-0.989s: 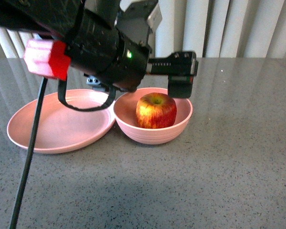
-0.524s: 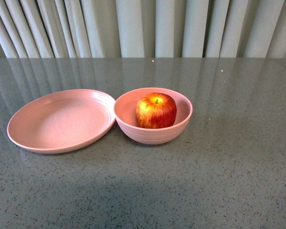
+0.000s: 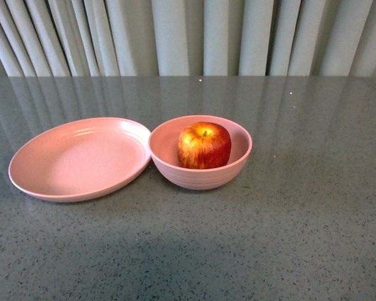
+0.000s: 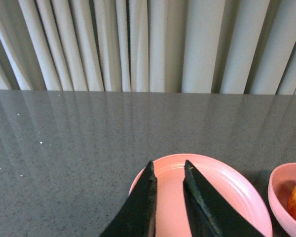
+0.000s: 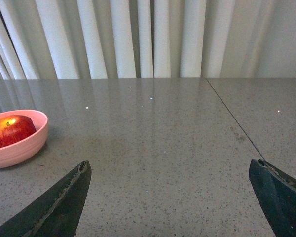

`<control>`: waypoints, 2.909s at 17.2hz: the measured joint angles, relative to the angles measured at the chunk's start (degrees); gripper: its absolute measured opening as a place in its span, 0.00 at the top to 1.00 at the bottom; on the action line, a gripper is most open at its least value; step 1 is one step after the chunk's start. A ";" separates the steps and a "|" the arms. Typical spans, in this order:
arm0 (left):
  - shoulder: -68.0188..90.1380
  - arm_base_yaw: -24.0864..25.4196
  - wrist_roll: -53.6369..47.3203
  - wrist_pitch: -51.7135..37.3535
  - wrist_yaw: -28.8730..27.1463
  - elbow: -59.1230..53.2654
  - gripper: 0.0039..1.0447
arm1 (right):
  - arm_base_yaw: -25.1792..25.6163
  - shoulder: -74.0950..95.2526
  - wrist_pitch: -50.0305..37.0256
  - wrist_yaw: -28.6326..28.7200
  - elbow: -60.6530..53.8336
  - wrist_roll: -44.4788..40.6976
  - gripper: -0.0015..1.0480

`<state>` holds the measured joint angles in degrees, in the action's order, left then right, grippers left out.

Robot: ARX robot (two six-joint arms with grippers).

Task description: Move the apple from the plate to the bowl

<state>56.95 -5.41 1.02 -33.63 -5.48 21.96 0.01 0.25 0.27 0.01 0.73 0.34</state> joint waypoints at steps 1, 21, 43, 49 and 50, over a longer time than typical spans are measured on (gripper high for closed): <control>-2.95 0.68 0.00 -1.11 0.44 -2.29 0.97 | 0.00 0.00 0.00 0.02 0.00 0.00 0.06; -37.11 5.44 -0.20 13.53 5.46 -21.14 0.99 | 0.00 0.00 -0.02 0.00 0.00 0.00 0.06; -56.52 5.40 -0.24 33.81 5.46 -21.11 0.60 | 0.00 0.00 -0.04 0.00 0.00 0.00 0.06; -56.52 5.40 -0.37 33.83 5.46 -21.11 0.06 | 0.00 0.00 -0.04 0.00 0.00 0.00 0.06; -56.52 5.40 -0.37 33.81 5.46 -21.11 0.07 | 0.00 0.00 -0.04 0.00 0.00 0.00 0.06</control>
<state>0.43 -0.01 0.64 0.19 -0.01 0.84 0.01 0.25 0.23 0.01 0.73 0.34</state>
